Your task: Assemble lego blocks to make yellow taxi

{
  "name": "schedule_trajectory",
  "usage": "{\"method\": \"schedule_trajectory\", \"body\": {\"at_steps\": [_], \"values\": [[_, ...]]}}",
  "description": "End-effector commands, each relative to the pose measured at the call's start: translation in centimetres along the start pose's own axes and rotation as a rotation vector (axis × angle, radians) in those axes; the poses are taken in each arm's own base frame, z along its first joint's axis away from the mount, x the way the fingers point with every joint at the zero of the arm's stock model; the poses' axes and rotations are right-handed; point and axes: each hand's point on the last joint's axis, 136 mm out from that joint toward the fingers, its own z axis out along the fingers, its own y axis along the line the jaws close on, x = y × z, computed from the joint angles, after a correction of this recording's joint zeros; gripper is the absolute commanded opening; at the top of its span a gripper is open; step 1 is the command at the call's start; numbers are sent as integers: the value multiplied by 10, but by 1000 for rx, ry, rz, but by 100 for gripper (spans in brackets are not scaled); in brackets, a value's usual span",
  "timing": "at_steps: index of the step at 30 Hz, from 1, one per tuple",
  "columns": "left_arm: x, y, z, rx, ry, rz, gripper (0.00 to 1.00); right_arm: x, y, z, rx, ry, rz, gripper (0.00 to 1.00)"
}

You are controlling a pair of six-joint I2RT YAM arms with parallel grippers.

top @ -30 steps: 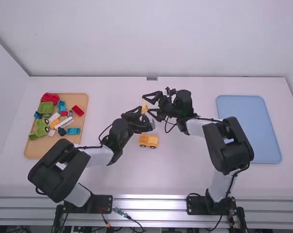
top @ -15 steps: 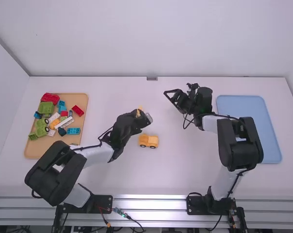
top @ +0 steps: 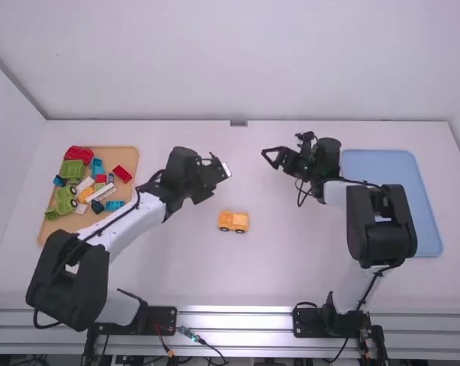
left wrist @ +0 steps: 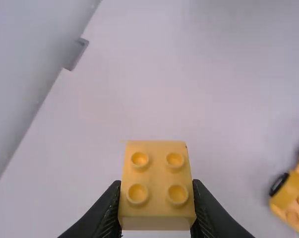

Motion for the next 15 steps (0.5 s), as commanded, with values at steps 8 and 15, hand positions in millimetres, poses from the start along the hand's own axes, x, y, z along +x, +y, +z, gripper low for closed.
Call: {"method": "schedule_trajectory", "body": {"at_steps": [8,15], "values": [[14,-22,-45,348,-248,84,2,-2,8,-9,-97,31,-206,99],[39,-52,-47,434,-227,143,2,16,10,-7,-137,81,-473,99]]}}
